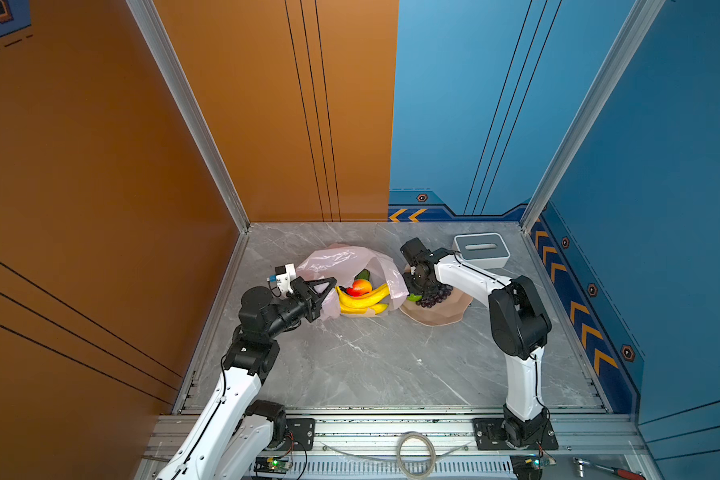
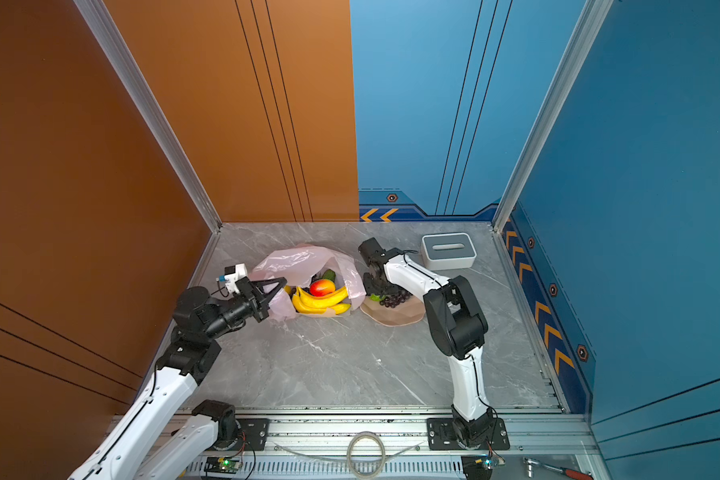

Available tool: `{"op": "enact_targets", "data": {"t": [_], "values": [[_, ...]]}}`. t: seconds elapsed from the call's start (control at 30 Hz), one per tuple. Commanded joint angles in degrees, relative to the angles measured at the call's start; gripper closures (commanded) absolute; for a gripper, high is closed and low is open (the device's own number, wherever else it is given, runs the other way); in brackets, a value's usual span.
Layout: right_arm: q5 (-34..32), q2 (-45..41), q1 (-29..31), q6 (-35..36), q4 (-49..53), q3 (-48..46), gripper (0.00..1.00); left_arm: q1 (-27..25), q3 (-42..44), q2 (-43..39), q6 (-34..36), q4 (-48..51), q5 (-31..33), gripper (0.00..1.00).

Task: Place the fruits into the plastic bag
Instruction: 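Lower the right gripper onto the green custard apple on the plate, then close the right gripper on the custard apple and lift it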

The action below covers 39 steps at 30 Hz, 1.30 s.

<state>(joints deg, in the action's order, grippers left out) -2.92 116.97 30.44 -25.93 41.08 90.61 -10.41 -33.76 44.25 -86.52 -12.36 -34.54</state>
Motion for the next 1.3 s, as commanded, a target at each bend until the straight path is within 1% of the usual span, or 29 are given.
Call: {"op": "enact_targets", "data": {"t": [0.0,0.53,0.8,0.9,0.97,1.17,1.27], "values": [[-1.76,-3.90,0.46,-0.30,0.03,0.86,0.46,0.60,-1.13,-0.93,1.09,-0.24,0.27,1.00],[-3.02,-14.51,0.12,0.70,2.57,0.18,0.46,0.37,-1.60,-0.58,1.27,-0.29,0.27,1.00],[-1.45,-20.77,-0.35,0.47,2.43,-0.31,0.46,0.24,-1.57,-0.66,1.26,-0.29,0.30,1.00],[1.42,-23.63,-1.19,-0.71,0.91,-1.31,0.46,0.15,-1.66,-0.51,1.35,-0.30,0.42,1.00],[4.65,-26.08,-2.32,-2.41,-1.73,-3.23,0.46,-0.04,-1.75,-0.31,1.38,-0.28,0.44,1.00],[15.52,-31.95,-6.00,-7.44,-9.61,-8.42,0.46,-0.37,-1.99,0.05,1.61,-0.30,0.62,1.00],[22.10,-34.54,-7.61,-10.28,-14.73,-11.09,0.45,-0.43,-2.01,0.05,1.62,-0.30,0.70,1.00]]}}
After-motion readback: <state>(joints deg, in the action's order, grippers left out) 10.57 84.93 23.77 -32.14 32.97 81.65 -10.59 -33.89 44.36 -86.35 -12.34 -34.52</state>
